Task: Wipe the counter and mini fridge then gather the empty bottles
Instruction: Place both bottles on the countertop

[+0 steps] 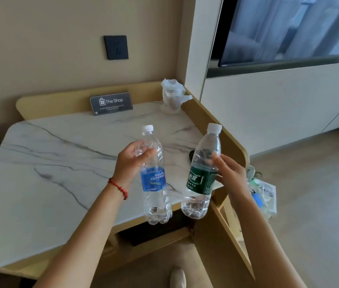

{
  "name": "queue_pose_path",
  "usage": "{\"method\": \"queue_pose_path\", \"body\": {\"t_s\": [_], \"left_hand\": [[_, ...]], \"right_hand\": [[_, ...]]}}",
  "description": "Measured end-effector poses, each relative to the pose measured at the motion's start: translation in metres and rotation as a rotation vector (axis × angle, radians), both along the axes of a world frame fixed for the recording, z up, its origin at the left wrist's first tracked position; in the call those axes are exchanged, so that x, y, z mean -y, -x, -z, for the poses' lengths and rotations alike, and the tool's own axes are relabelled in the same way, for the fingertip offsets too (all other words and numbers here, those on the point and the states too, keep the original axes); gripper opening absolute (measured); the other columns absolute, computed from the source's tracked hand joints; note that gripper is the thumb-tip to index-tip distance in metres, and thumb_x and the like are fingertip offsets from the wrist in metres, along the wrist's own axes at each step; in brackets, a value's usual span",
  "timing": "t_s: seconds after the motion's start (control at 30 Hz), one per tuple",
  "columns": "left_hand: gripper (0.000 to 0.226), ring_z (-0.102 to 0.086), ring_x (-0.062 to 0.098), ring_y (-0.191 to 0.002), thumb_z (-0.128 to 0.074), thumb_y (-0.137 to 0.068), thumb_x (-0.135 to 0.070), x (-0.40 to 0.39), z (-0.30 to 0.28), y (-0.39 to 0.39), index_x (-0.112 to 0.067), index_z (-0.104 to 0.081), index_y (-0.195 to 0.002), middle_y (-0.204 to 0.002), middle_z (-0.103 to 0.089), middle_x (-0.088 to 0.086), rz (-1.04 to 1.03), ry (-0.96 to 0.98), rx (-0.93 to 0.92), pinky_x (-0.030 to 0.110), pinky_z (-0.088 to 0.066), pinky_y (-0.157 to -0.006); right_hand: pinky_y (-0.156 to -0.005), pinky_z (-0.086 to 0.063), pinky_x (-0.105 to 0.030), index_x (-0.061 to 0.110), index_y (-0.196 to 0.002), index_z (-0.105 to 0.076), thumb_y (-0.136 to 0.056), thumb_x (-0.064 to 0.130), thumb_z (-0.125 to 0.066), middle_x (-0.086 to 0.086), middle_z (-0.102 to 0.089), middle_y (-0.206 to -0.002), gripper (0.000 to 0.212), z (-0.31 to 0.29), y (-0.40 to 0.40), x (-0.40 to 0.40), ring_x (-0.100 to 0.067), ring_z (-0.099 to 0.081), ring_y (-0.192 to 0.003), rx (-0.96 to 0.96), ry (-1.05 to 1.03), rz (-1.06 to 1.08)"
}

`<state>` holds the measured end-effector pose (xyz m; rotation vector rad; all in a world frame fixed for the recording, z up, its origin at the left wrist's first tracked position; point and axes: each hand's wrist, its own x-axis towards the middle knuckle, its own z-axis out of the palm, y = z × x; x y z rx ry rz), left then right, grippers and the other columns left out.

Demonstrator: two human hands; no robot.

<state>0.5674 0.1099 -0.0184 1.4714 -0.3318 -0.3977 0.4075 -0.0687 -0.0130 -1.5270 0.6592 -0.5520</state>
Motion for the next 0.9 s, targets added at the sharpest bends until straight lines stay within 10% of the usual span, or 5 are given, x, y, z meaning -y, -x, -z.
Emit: {"method": "queue_pose_path", "body": {"t_s": [0.2, 0.37, 0.5, 0.9], "left_hand": [[0.06, -0.062, 0.014, -0.093, -0.076, -0.043, -0.044, 0.05, -0.026, -0.061, -0.024, -0.061, -0.098, -0.096, -0.066, -0.003, -0.018, 0.025, 0.123, 0.031, -0.05, -0.084], [0.06, -0.062, -0.005, -0.082, -0.082, -0.045, -0.035, 0.086, -0.042, -0.107, -0.026, -0.061, -0.101, -0.095, -0.065, -0.009, -0.029, 0.029, 0.208, 0.015, -0.048, -0.075], [0.068, -0.062, 0.007, -0.087, -0.084, -0.054, -0.016, 0.114, -0.039, -0.134, -0.009, -0.057, -0.116, -0.099, -0.064, -0.004, -0.085, 0.054, 0.238, 0.013, -0.048, -0.072], [0.064, -0.056, 0.018, -0.112, -0.084, -0.047, -0.026, 0.156, 0.01, -0.173, -0.036, -0.053, -0.102, -0.117, -0.06, 0.0, -0.104, -0.005, 0.283, 0.034, -0.045, -0.097]], "right_hand": [[-0.068, -0.049, -0.021, 0.027, -0.092, -0.067, -0.084, 0.037, -0.06, 0.007, -0.071, -0.082, 0.016, -0.017, -0.071, 0.05, 0.0, -0.067, -0.071, 0.069, 0.092, -0.023], [-0.074, -0.055, -0.036, 0.009, -0.091, -0.064, -0.084, 0.03, -0.062, -0.022, -0.067, -0.087, 0.022, -0.027, -0.123, 0.087, -0.028, -0.066, -0.079, 0.135, 0.176, -0.035], [-0.071, -0.054, -0.018, 0.008, -0.102, -0.063, -0.083, 0.025, -0.064, -0.001, -0.068, -0.079, 0.025, -0.021, -0.158, 0.109, -0.006, -0.065, -0.076, 0.148, 0.224, -0.051], [-0.102, -0.045, -0.04, 0.019, -0.13, -0.048, -0.078, 0.029, -0.07, -0.002, -0.061, -0.124, 0.057, 0.027, -0.21, 0.124, -0.014, -0.056, -0.115, 0.043, 0.201, 0.006]]}}
